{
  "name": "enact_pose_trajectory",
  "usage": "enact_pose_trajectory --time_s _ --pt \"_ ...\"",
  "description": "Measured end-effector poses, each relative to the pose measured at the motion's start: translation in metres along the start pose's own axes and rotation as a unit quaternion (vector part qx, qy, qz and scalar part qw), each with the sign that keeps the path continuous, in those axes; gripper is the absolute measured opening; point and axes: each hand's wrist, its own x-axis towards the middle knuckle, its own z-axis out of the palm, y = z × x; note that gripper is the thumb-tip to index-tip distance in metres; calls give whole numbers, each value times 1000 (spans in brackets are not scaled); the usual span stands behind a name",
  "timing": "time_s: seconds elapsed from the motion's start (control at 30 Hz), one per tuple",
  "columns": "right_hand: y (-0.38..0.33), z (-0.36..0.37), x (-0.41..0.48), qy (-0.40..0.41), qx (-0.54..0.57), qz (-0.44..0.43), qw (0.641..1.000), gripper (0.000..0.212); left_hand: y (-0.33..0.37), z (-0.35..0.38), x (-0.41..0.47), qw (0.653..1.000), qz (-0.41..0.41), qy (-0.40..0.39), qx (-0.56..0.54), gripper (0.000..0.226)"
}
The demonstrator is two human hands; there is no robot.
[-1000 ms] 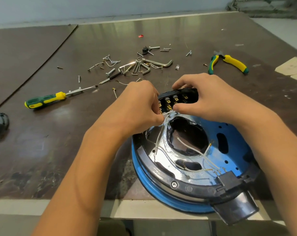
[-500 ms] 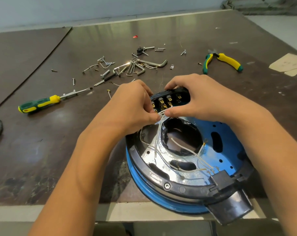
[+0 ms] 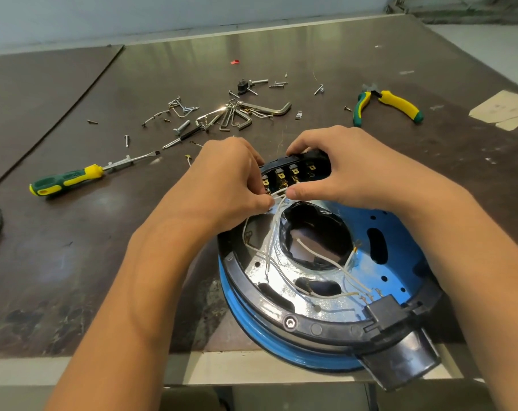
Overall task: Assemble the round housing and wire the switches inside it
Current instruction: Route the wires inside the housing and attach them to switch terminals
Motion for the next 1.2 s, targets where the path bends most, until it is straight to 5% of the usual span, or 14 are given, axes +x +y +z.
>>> enact_pose_trajectory --time_s 1.2 --pt "1 0 0 -25 -9 -6 1000 74 4 -1 -6 1000 4 11 -2 10"
